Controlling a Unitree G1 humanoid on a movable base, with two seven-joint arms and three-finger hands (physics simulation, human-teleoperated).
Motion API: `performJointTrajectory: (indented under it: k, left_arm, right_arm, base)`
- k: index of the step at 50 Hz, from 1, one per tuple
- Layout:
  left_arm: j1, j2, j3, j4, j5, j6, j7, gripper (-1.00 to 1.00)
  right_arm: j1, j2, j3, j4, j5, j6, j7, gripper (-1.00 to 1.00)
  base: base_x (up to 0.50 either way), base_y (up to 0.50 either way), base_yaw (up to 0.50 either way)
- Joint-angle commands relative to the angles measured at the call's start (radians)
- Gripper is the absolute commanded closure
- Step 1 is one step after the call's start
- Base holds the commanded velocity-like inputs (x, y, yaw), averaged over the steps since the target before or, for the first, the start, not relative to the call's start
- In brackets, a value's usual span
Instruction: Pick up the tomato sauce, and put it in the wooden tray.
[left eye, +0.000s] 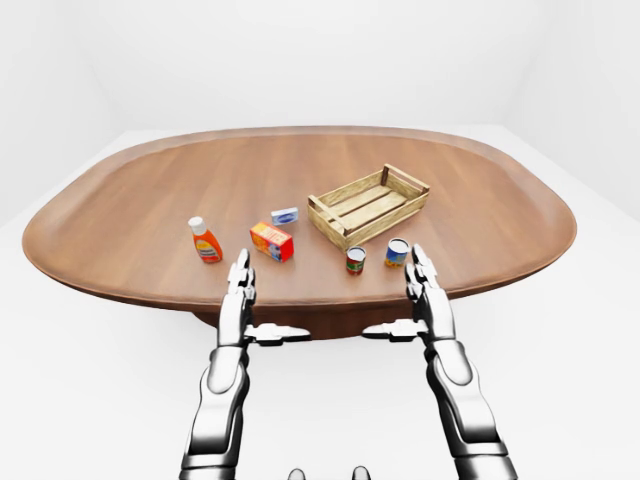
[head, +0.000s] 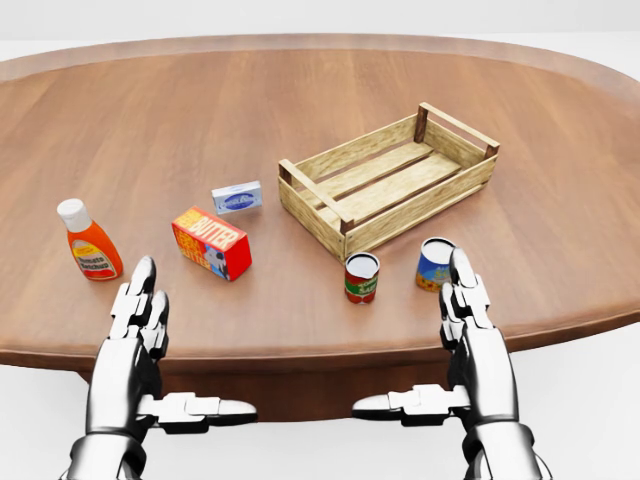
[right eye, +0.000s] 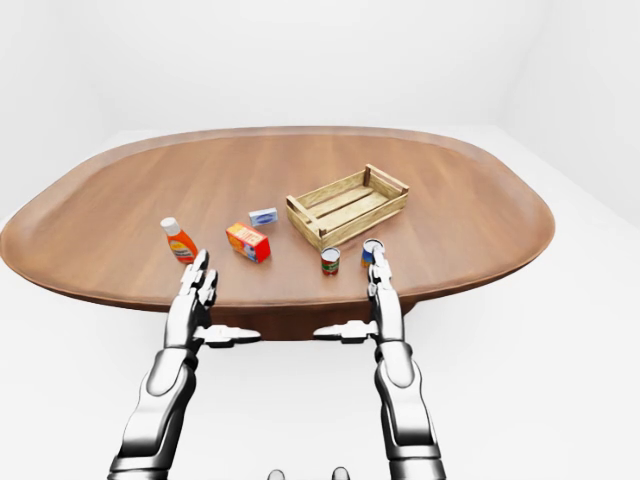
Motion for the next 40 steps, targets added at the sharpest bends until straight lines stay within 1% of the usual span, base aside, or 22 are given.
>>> performJointTrajectory:
  k: [1,5,8,9,10,11,12,20,23,34,40]
  left_arm:
    - [0.02,0.01,0.014,-0.062,0.001,0.047,-0.029,-1.0]
    - [0.025,0.01,0.014,-0.077,0.002,0.056,-0.033,-1.0]
    - [0.026,0.01,0.015,-0.088,0.001,0.065,-0.036,-1.0]
    - [0.029,0.009,0.015,-0.1,0.001,0.074,-0.036,-1.0]
    - [0.032,0.009,0.014,-0.109,0.0,0.076,-0.037,-1.0]
    - [0.039,0.008,0.012,-0.138,0.003,0.076,-0.037,-1.0]
    - [0.04,0.008,0.012,-0.139,0.003,0.076,-0.037,-1.0]
    - [0.061,0.008,0.004,-0.232,0.018,0.076,-0.043,-1.0]
    - [0.063,0.007,0.002,-0.248,0.02,0.076,-0.046,-1.0]
    - [0.095,0.007,-0.006,-0.426,0.033,0.076,-0.057,-1.0]
    - [0.097,0.008,0.0,-0.47,0.037,0.076,-0.063,-1.0]
  right_arm:
    - [0.014,-0.01,-0.016,-0.027,0.0,0.005,0.023,-1.0]
    - [0.011,-0.01,-0.018,-0.018,-0.002,0.0,0.023,-1.0]
    - [0.016,-0.01,-0.018,-0.03,-0.005,0.009,0.022,-1.0]
    - [0.016,-0.011,-0.018,-0.035,-0.004,0.015,0.022,-1.0]
    - [0.017,-0.011,-0.018,-0.04,-0.005,0.021,0.023,-1.0]
    - [0.025,-0.01,-0.015,-0.06,-0.006,0.032,0.024,-1.0]
    - [0.025,-0.01,-0.015,-0.061,-0.006,0.033,0.024,-1.0]
    - [0.041,-0.006,-0.008,-0.136,-0.01,0.085,0.028,-1.0]
    - [0.047,-0.005,-0.006,-0.16,-0.007,0.089,0.031,-1.0]
    - [0.064,-0.004,0.0,-0.282,-0.008,0.089,0.037,-1.0]
    - [0.066,-0.005,0.002,-0.328,-0.012,0.089,0.038,-1.0]
  base:
    - [0.0,0.0,0.0]
    - [0.0,0.0,0.0]
    - [0.0,0.0,0.0]
    - [0.0,0.0,0.0]
    - [0.0,0.0,0.0]
    - [0.0,0.0,0.0]
    - [0.0,0.0,0.0]
    - [0.0,0.0,0.0]
    - [0.0,0.0,0.0]
    - [0.0,0.0,0.0]
    - [0.0,0.0,0.0]
